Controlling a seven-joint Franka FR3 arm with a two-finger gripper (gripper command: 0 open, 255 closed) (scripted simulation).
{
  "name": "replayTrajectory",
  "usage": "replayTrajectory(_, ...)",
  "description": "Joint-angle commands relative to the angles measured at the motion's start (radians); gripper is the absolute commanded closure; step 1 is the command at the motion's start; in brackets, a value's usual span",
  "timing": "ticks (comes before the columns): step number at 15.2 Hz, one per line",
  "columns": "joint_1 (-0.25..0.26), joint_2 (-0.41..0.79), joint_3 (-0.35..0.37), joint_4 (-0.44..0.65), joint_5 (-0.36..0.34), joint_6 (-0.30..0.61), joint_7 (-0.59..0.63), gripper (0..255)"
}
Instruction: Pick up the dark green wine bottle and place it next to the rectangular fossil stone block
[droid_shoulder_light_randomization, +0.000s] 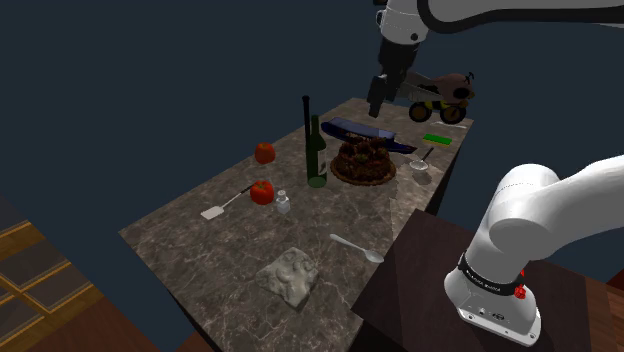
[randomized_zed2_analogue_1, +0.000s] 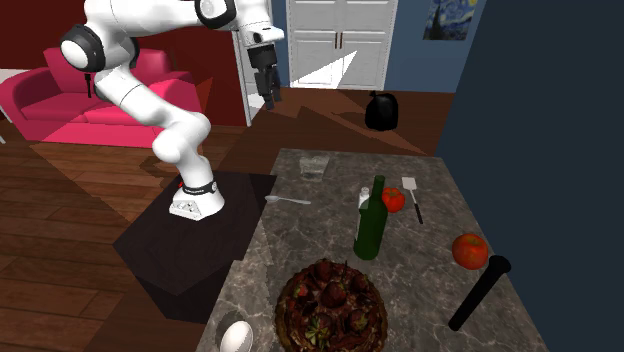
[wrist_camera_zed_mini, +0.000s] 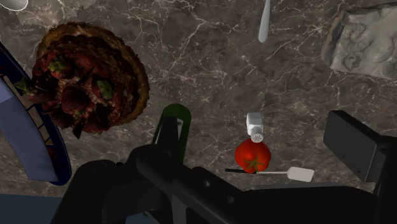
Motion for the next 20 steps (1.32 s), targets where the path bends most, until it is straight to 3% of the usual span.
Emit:
replayTrajectory(1, 0.0, 0.0, 0.0, 0.0, 0.0, 0.0, 0.0, 0)
replayTrajectory(11, -0.025, 0.382, -0.093, 0.18, 0.003, 0.165, -0.074, 0)
replayTrajectory(20, -0.042, 0.744, -0.158, 0.452, 0.062, 0.216, -0.157, 0)
